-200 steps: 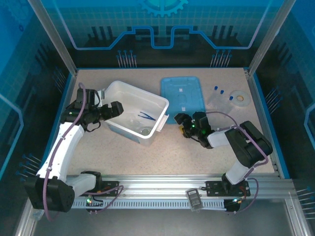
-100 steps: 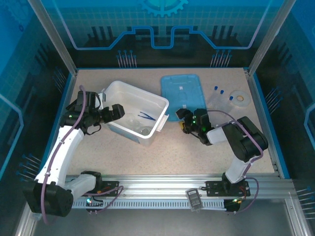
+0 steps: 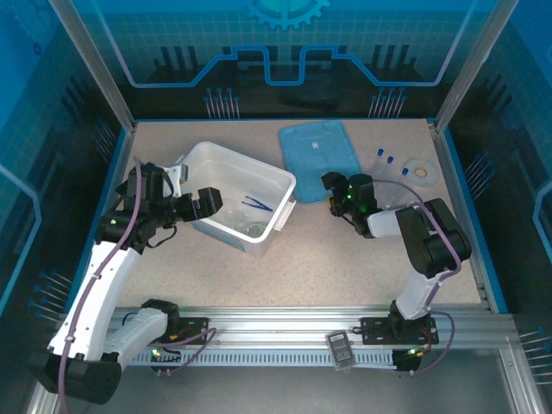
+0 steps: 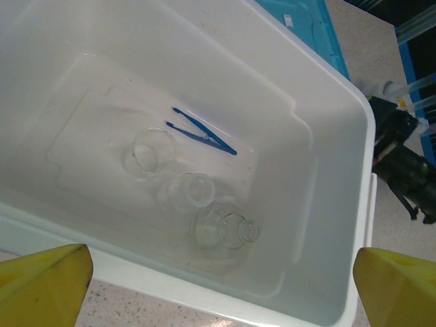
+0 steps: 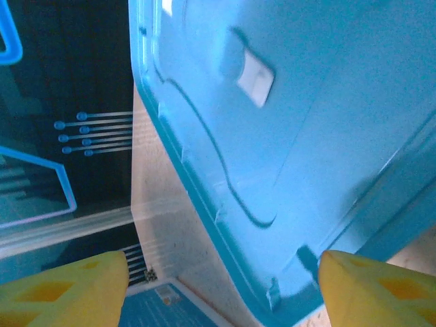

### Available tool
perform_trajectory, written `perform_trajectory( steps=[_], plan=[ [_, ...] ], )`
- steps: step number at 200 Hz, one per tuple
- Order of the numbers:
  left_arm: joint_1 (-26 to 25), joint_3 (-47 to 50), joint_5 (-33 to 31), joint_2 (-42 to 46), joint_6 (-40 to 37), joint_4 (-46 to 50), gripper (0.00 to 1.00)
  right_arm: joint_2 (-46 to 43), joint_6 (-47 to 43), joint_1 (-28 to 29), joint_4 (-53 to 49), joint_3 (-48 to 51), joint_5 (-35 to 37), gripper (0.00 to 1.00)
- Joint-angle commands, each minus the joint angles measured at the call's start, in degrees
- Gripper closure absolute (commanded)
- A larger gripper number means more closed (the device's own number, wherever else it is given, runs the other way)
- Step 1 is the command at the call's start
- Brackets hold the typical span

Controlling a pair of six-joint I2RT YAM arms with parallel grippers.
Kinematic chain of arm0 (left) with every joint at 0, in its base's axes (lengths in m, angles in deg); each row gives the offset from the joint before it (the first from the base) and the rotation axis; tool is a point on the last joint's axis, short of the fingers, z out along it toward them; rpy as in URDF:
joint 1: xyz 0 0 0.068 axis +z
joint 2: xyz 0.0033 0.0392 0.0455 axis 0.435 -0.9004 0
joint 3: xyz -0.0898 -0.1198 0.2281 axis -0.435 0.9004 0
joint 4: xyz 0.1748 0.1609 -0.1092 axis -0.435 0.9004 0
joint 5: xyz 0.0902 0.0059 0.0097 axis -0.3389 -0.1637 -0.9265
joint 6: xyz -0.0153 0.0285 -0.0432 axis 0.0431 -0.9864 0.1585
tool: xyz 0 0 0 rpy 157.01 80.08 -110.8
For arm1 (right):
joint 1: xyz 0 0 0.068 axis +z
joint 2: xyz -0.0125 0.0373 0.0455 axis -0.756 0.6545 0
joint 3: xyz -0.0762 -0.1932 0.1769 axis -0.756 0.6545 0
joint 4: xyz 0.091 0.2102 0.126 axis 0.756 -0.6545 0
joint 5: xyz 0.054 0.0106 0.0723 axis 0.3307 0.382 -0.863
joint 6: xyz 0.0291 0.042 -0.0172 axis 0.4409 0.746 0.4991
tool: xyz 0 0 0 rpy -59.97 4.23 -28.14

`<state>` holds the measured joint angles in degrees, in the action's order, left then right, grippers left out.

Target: Organize the chemistry lab equipment

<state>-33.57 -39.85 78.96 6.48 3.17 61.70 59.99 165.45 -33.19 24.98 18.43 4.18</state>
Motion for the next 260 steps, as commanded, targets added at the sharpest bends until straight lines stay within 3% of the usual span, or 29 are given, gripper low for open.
perform_trajectory(
  steps=[1,41,81,114,220,260],
  plan=[
    [-0.97,-1.96,2.42,2.5,-1.11,3.07,0.01,1.56,0.77,-1.55,0.42,-1.13,1.14,0.25],
    [-5.61,1.75,4.41,4.9,-0.41,4.2,0.01,-0.62,0.63,-0.49,-0.91,-0.55,0.67,0.25],
    [-13.92,5.44,2.49,6.09,2.19,3.35,0.01,-3.66,0.31,1.77,-1.7,2.18,1.13,0.25],
    [-17.59,8.44,0.22,5.88,4.12,1.96,0.01,-4.03,1.07,2.1,-0.11,4.53,1.14,0.25],
    [-22.57,12.48,-4.38,-0.16,7.15,-6.23,0.01,1.01,2.59,-0.55,0.62,0.61,-1.15,0.25],
    [-23.48,11.56,-4.66,-4.29,7.04,-9.57,0.01,1.85,0.69,-2.01,-5.24,-3.82,-2.32,0.24]
  ],
)
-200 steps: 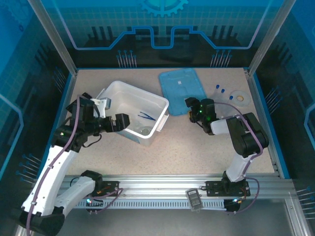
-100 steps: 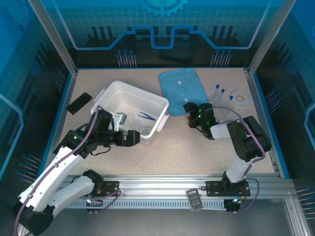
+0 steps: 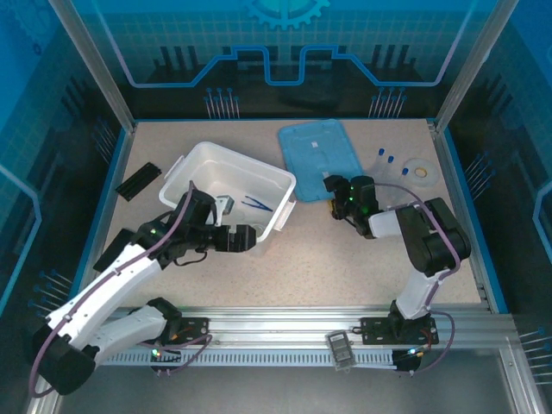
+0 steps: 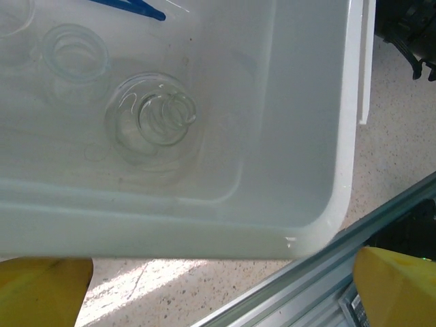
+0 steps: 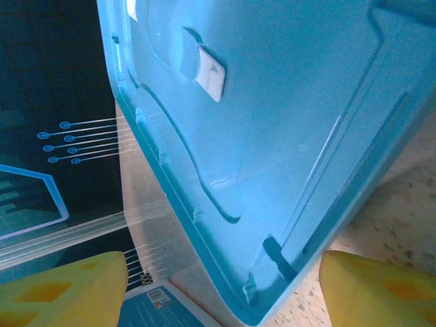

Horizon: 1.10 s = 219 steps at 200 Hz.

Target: Organize the chemistry lab equipment

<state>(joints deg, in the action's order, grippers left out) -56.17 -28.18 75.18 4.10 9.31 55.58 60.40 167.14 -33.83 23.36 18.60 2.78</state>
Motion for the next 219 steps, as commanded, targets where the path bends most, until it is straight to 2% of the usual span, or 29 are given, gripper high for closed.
perform_trajectory(
  steps=[1,70,133,166,219],
  plan=[
    [-0.93,-0.14,-0.87,-2.0,0.9,-3.55,0.01,1.46,-0.99,-1.43,-3.68,-4.13,-0.96,0.24],
    [-3.33,-3.03,-0.77,-9.6,1.12,-8.62,0.01,3.92,0.05,-3.59,-4.48,-6.03,-1.95,0.24],
    [-5.83,-7.99,-0.77,-15.77,0.9,-10.54,0.01,-0.31,0.53,-2.02,-3.2,-1.7,-1.21,0.25],
    [-6.66,-9.47,-1.25,-14.04,0.74,-9.22,0.01,-2.33,0.28,-1.34,-4.01,-0.33,-0.55,0.24],
    [-6.69,-11.36,-0.97,-7.01,-0.42,-5.65,0.01,2.19,1.18,-1.84,-3.99,-4.24,-1.18,0.24]
  ],
)
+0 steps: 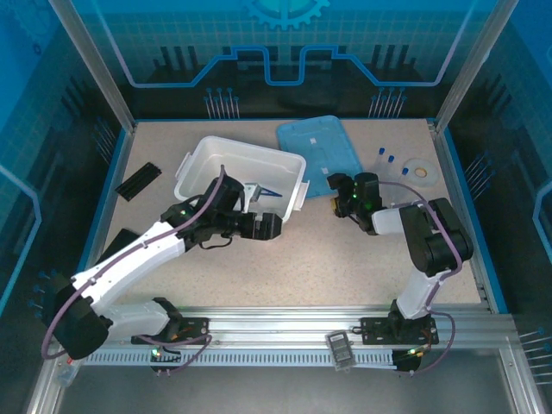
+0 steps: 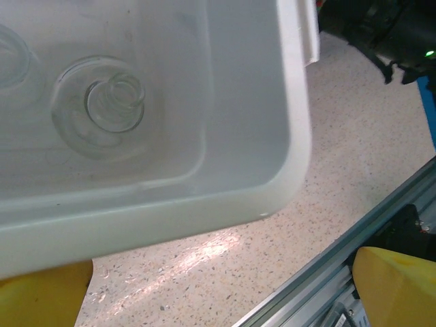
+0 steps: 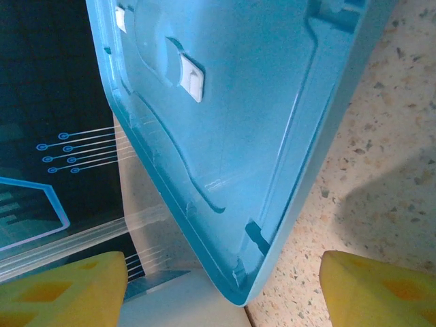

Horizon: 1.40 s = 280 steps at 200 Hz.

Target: Organize the chemistry lab equipment

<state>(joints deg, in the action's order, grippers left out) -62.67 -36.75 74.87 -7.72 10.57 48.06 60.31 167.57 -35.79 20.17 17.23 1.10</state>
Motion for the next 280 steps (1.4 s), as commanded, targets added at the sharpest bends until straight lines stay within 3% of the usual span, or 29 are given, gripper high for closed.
perform_trajectory(
  steps=[1,29,74,119,180,280],
  plan=[
    [-0.2,-2.82,-0.74,4.9,-1.72,1.95,0.01,2.28,0.72,0.17,-0.9,-2.96,0.51,0.24],
    [-0.2,-3.27,-3.48,9.32,-3.91,5.12,0.01,4.23,0.94,0.04,-2.33,-6.04,0.61,0.25],
    [0.22,-4.5,-14.11,14.02,-9.09,11.25,0.01,4.49,-0.16,0.04,-7.5,-9.04,2.18,0.24],
    [5.38,-5.13,-20.86,17.07,-12.89,13.61,0.01,2.51,-0.08,0.78,-8.73,-7.73,2.99,0.24],
    [16.31,-2.02,-20.09,19.76,-14.92,11.19,0.01,4.08,0.43,1.01,-7.93,-8.1,2.67,0.25],
    [20.09,3.49,-21.39,24.31,-15.16,9.23,0.01,7.32,0.34,0.92,-11.28,-14.64,4.21,0.25]
  ],
)
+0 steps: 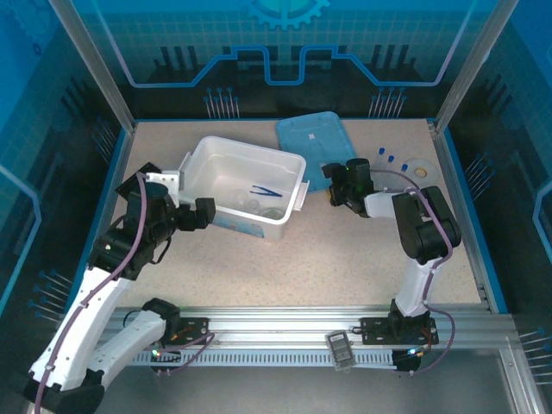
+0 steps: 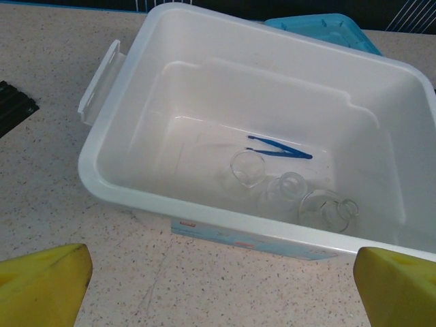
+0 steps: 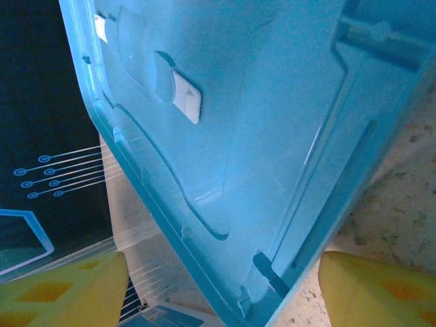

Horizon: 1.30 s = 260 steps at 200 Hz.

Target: Organize the chemistry lab equipment

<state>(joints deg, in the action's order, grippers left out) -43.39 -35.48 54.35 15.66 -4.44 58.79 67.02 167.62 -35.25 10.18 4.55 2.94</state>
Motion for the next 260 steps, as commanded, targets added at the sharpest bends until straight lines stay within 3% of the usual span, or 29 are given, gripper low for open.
perform_trajectory(
  steps=[1,89,260],
  plan=[
    [0.81,2.26,-0.86,0.89,-0.12,-1.5,0.01,0.64,0.3,0.37,-1.38,-1.98,2.42,0.25],
    [2.75,2.84,0.99,0.41,0.7,-2.23,0.01,2.32,0.41,2.4,-4.11,-3.6,3.82,0.25],
    [3.63,3.01,2.48,-0.26,0.87,-2.56,0.01,-3.19,1.38,3.47,7.18,0.36,12.8,0.26]
  ],
)
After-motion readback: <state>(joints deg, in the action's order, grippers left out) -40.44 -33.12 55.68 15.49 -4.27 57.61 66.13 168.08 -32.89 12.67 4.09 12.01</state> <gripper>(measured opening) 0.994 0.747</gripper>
